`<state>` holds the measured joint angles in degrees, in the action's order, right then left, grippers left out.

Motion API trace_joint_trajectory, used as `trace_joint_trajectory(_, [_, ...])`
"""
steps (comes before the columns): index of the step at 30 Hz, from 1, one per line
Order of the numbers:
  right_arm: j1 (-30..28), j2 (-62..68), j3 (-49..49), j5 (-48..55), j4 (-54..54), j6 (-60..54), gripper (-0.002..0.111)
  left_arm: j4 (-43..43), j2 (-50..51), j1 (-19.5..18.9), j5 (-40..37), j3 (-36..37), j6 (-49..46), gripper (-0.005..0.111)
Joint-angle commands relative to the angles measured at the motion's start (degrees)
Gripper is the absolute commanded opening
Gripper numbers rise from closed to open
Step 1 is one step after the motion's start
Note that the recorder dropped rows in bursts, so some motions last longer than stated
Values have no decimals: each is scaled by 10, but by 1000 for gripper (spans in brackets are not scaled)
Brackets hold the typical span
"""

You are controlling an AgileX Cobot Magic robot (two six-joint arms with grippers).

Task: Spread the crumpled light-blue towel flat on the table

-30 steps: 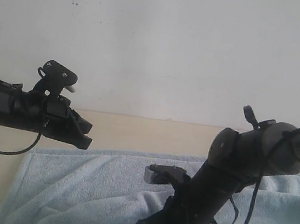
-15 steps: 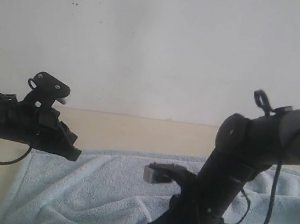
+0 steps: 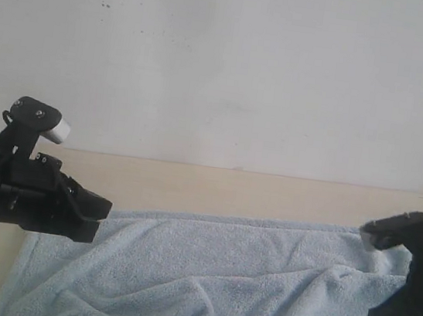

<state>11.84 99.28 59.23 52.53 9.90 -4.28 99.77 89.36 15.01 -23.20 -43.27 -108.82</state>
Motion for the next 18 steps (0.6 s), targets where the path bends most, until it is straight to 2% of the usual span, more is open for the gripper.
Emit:
trace_joint_trajectory(1, [-34, -5, -56, -32, 5, 10, 0, 2, -6, -1, -40, 14, 14, 4])
trace_joint_trajectory(9, [-94, -5, -95, -144, 9, 43, 0, 2, -6, -1, -40, 15, 13, 4])
trace_joint_trajectory(18, [-161, 22, -95, -165, 56, 85, 0, 2, -6, -1, -40, 13, 12, 4])
